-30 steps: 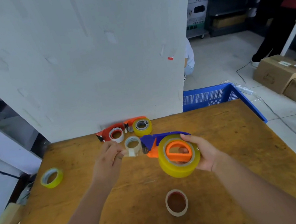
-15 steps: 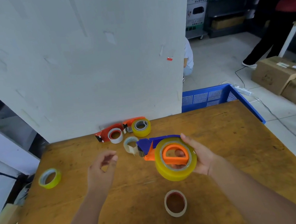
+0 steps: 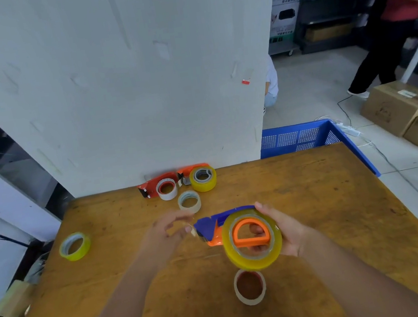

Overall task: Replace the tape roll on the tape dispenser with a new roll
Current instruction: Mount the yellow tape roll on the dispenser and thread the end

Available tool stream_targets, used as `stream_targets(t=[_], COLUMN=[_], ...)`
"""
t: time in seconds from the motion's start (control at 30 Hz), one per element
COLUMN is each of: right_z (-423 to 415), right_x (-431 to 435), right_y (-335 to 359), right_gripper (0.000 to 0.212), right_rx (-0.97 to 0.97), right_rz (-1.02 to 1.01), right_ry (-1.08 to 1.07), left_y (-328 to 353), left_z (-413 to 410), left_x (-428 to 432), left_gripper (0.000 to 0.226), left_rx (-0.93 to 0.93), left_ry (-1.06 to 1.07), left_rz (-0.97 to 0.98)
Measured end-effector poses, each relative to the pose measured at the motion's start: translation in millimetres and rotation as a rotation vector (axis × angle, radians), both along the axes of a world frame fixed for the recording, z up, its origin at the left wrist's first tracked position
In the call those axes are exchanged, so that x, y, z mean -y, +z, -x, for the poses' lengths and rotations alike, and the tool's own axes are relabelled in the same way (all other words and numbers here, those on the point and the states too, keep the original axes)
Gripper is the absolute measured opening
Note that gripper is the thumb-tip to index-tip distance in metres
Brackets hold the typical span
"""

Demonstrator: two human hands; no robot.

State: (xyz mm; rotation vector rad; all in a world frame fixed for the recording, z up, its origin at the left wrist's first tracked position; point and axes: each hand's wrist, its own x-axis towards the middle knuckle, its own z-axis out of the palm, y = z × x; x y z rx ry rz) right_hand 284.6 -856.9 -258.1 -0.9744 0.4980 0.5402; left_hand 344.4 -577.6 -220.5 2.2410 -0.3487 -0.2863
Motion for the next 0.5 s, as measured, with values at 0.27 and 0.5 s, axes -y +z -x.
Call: stream_targets(t=[0.27,0.5], right_z=[8.3,9.9], right_x=[3.6,10.0], right_y=[-4.4,-5.6], right_gripper=[0.080,0.076], right_rx=[0.006,0.104], right_rz=[0.028,-0.026], right_ry=[0.046,0.069], left_y=[6.5,-1.4], left_z=[1.1,0.3], left_x=[3.7,3.4], left_gripper=[0.017,0.023], left_rx=[0.086,0.110], left_ry=[-0.003,0.001], left_rz=[-0.038,0.008])
